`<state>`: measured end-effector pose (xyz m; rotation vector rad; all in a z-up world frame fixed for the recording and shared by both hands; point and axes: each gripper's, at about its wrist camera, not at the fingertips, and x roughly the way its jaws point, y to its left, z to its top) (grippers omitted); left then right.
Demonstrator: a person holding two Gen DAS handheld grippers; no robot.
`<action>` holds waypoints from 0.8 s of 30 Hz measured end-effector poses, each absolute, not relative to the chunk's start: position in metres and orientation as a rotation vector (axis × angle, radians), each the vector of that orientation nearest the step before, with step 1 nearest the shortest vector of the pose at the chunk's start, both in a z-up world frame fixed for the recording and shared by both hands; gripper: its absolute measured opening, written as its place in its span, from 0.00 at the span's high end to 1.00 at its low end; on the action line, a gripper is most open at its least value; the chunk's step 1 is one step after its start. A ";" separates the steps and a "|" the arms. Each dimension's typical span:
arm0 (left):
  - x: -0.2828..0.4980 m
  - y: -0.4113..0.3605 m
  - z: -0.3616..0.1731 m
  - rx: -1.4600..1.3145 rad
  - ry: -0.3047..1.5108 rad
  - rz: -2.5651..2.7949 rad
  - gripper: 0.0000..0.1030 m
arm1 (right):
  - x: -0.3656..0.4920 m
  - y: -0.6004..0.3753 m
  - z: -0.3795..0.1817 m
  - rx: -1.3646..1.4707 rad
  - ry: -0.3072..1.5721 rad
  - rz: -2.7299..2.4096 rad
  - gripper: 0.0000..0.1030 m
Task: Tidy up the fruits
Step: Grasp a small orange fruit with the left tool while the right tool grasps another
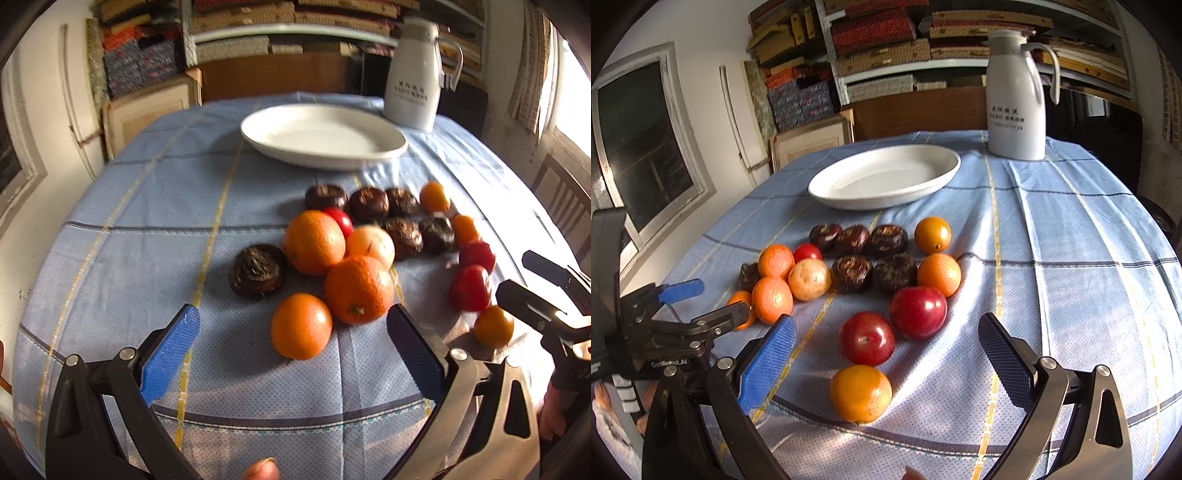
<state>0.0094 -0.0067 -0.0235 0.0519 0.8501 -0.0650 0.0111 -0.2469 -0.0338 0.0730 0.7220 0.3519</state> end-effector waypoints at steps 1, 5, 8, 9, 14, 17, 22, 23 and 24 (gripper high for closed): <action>0.013 -0.005 -0.026 0.054 0.880 -0.075 0.04 | 0.011 -0.246 -0.037 0.068 0.749 0.377 0.03; 0.018 -0.002 -0.039 0.085 0.979 -0.095 0.04 | 0.009 -0.246 -0.050 0.034 0.847 0.419 0.03; 0.021 -0.003 -0.050 0.129 1.049 -0.112 0.04 | 0.008 -0.251 -0.060 0.026 0.916 0.431 0.03; 0.021 -0.001 -0.050 0.118 1.046 -0.121 0.04 | 0.008 -0.252 -0.061 0.033 0.919 0.438 0.03; 0.014 0.003 -0.053 0.135 1.017 -0.182 0.04 | 0.006 -0.252 -0.062 -0.019 0.925 0.468 0.03; 0.007 0.005 -0.053 0.151 1.000 -0.208 0.04 | 0.001 -0.233 -0.066 -0.187 0.937 0.452 0.03; 0.006 0.006 -0.050 0.144 0.994 -0.198 0.04 | -0.007 -0.232 -0.059 -0.154 0.901 0.449 0.03; 0.011 0.008 -0.049 0.139 0.992 -0.193 0.04 | -0.008 -0.235 -0.056 -0.136 0.883 0.455 0.04; 0.012 0.009 -0.046 0.122 0.976 -0.184 0.04 | -0.008 -0.236 -0.054 -0.122 0.873 0.465 0.04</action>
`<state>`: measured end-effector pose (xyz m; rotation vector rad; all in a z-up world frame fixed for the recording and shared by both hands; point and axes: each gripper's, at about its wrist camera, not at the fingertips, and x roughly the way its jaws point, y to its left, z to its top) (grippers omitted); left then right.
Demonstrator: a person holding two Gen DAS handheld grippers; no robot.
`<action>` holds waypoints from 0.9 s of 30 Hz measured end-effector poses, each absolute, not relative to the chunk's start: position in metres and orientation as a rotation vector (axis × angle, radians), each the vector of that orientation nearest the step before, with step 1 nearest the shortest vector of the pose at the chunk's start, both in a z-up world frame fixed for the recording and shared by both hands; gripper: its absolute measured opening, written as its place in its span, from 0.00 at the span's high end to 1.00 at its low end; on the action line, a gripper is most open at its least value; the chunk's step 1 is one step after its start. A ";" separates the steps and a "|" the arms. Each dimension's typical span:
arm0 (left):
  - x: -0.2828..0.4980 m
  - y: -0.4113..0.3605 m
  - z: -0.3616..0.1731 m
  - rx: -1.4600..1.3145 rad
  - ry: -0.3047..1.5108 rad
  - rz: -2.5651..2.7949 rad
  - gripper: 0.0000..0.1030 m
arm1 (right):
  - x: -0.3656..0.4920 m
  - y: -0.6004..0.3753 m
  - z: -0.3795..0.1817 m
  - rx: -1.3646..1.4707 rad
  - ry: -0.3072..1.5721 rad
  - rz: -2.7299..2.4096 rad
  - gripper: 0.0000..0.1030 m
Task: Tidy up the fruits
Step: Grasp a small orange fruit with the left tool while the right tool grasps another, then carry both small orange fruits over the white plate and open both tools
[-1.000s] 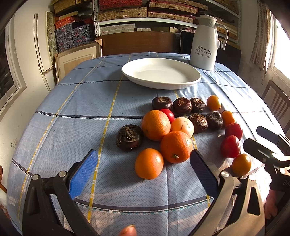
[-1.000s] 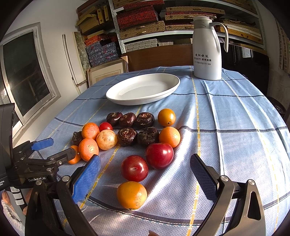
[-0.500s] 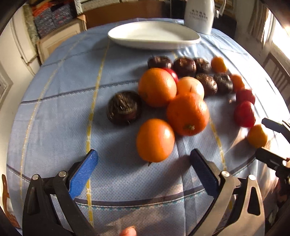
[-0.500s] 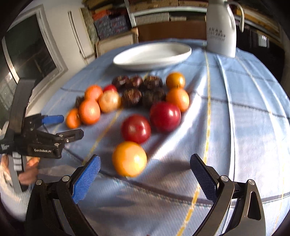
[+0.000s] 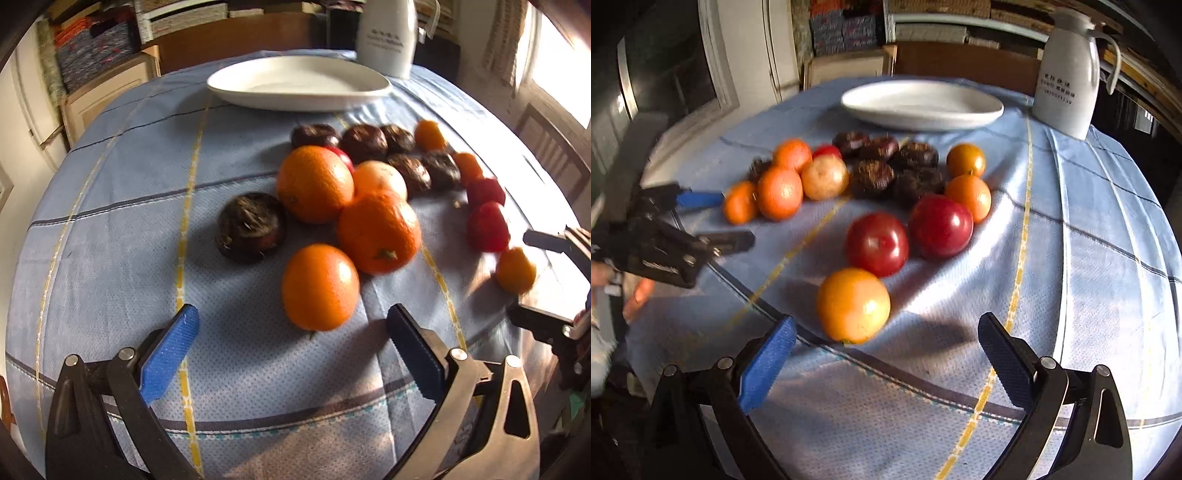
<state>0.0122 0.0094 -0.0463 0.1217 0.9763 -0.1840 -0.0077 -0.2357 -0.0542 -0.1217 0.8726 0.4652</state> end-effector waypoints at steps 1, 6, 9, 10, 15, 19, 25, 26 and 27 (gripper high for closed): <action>0.014 0.011 -0.042 0.103 0.948 -0.185 0.04 | -0.008 -0.234 -0.054 -0.112 0.871 0.479 0.09; 0.020 0.002 -0.042 0.107 0.931 -0.238 0.36 | 0.003 -0.228 -0.057 -0.130 0.893 0.491 0.30; 0.017 -0.009 -0.041 0.158 0.921 -0.267 0.52 | 0.005 -0.225 -0.056 -0.147 0.882 0.487 0.46; 0.015 -0.012 -0.041 0.173 0.916 -0.271 0.56 | 0.004 -0.224 -0.057 -0.150 0.877 0.493 0.53; 0.011 -0.012 -0.039 0.168 0.906 -0.281 0.66 | -0.001 -0.230 -0.055 -0.120 0.858 0.522 0.65; 0.009 -0.007 -0.032 0.125 0.885 -0.294 0.66 | -0.004 -0.240 -0.047 -0.053 0.832 0.555 0.65; 0.030 -0.011 0.010 0.088 0.795 -0.309 0.66 | 0.019 -0.251 0.002 0.013 0.694 0.538 0.65; 0.039 -0.012 0.017 0.077 0.781 -0.310 0.66 | 0.029 -0.252 0.010 0.023 0.673 0.527 0.65; 0.051 -0.014 0.024 0.065 0.771 -0.312 0.66 | 0.041 -0.251 0.018 0.033 0.654 0.515 0.65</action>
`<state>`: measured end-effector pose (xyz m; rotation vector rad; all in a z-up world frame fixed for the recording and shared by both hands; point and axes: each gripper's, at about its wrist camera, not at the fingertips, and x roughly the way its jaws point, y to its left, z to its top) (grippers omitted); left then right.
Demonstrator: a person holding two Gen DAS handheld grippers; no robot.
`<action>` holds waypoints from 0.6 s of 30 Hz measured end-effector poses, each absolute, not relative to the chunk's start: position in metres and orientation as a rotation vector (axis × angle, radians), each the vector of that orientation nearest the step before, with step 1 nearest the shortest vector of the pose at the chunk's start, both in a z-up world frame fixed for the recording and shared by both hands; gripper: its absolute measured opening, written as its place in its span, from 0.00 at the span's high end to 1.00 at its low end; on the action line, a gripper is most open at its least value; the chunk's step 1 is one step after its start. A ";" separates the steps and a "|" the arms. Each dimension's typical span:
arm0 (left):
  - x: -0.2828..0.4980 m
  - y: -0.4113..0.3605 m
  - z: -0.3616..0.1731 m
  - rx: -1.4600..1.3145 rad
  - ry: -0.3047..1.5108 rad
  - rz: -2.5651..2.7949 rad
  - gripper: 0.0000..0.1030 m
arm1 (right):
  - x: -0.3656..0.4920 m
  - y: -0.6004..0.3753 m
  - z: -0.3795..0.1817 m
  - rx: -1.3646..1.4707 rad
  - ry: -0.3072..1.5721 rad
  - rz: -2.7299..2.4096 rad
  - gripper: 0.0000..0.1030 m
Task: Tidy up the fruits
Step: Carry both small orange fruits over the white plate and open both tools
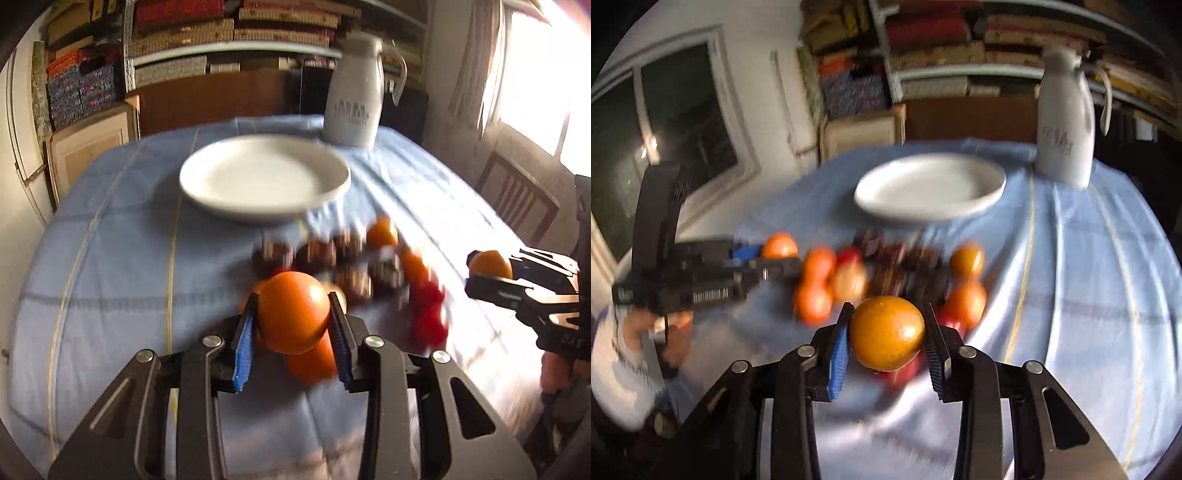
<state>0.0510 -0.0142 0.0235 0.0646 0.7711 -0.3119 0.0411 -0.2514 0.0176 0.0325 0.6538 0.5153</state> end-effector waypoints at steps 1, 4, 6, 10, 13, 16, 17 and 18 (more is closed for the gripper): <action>0.064 -0.017 0.028 0.054 0.770 -0.317 0.66 | 0.057 -0.250 0.024 0.046 0.640 0.502 0.65; 0.103 -0.023 0.035 0.037 0.764 -0.308 0.66 | 0.105 -0.244 0.032 0.072 0.637 0.466 0.64; 0.129 -0.026 0.033 0.030 0.776 -0.298 0.66 | 0.133 -0.237 0.028 0.082 0.652 0.450 0.64; 0.178 -0.027 0.019 0.018 0.809 -0.254 0.66 | 0.191 -0.220 0.009 0.103 0.716 0.433 0.64; 0.208 -0.022 0.005 -0.011 0.849 -0.239 0.66 | 0.218 -0.212 -0.003 0.112 0.740 0.416 0.64; 0.219 -0.019 -0.004 -0.013 0.856 -0.231 0.64 | 0.234 -0.213 -0.012 0.176 0.776 0.446 0.64; 0.220 -0.018 -0.005 -0.009 0.854 -0.231 0.62 | 0.235 -0.215 -0.013 0.196 0.776 0.455 0.63; 0.221 -0.017 -0.006 -0.008 0.851 -0.234 0.58 | 0.236 -0.218 -0.013 0.209 0.770 0.454 0.62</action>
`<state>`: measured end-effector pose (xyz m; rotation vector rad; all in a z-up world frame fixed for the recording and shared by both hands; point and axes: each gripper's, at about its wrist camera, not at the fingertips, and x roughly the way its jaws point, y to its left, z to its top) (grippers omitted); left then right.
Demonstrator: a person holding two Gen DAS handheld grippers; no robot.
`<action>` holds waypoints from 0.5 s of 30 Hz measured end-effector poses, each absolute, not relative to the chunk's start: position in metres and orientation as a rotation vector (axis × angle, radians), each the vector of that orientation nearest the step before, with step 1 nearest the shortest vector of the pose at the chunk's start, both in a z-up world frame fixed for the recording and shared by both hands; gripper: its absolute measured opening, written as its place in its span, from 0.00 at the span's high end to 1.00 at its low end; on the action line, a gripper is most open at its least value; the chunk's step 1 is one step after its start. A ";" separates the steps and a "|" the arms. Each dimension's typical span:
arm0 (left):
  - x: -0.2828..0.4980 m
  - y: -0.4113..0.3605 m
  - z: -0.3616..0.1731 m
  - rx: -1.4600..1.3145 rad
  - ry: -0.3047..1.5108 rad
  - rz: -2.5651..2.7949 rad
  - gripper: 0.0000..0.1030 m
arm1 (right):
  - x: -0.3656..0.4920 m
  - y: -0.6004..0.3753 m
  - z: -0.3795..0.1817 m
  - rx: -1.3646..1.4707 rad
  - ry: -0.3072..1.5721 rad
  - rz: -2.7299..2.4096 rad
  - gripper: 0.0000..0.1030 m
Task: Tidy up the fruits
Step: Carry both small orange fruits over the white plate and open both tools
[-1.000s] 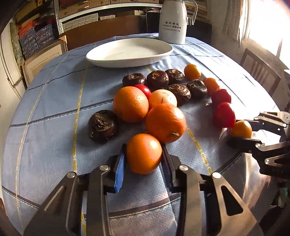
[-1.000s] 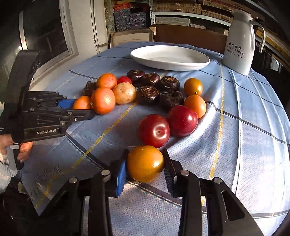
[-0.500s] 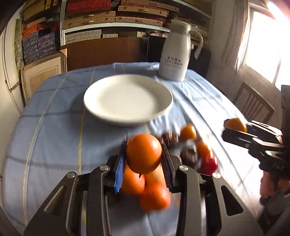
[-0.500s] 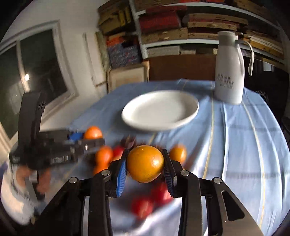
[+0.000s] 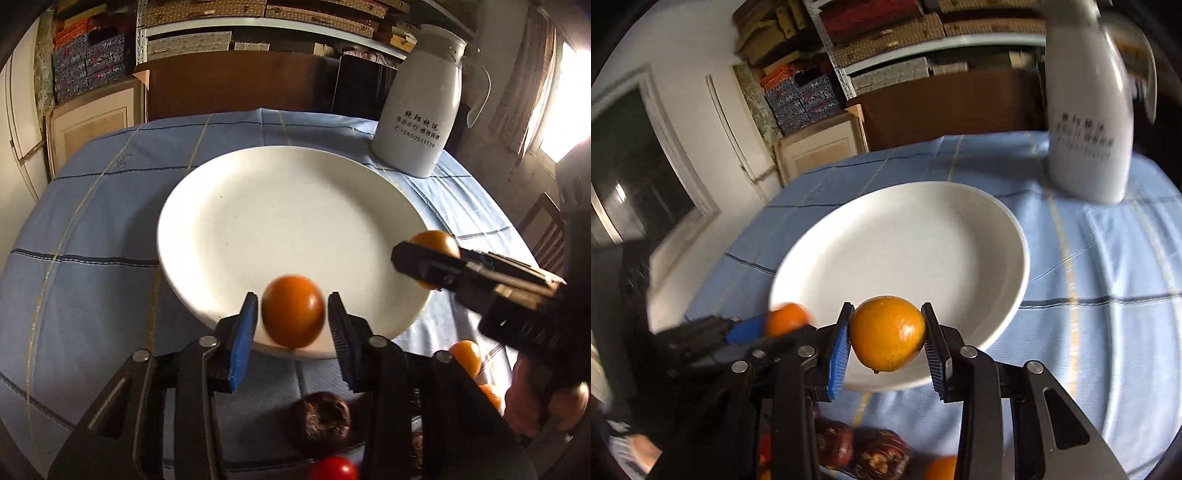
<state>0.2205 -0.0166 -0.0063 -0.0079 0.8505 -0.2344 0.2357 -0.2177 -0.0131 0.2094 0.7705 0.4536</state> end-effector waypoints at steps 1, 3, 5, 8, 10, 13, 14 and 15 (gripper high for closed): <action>0.220 -0.015 -0.006 -0.010 0.849 -0.239 0.49 | 0.233 -0.218 -0.012 0.212 0.766 0.450 0.55; 0.219 -0.014 -0.006 -0.014 0.838 -0.239 0.43 | 0.230 -0.222 -0.010 0.212 0.751 0.443 0.51; 0.216 -0.013 -0.005 -0.011 0.830 -0.233 0.43 | 0.225 -0.225 -0.008 0.217 0.751 0.448 0.51; 0.207 -0.008 -0.001 -0.010 0.817 -0.229 0.43 | 0.216 -0.235 -0.003 0.242 0.740 0.450 0.49; 0.199 -0.002 0.001 -0.004 0.801 -0.210 0.35 | 0.209 -0.242 -0.001 0.251 0.720 0.434 0.44; 0.185 0.013 0.004 -0.025 0.767 -0.163 0.24 | 0.197 -0.254 -0.003 0.260 0.697 0.397 0.39; 0.180 0.019 0.005 -0.041 0.760 -0.151 0.23 | 0.192 -0.258 -0.004 0.263 0.693 0.384 0.38; 0.173 0.027 0.006 -0.063 0.754 -0.139 0.20 | 0.183 -0.265 -0.007 0.267 0.687 0.365 0.38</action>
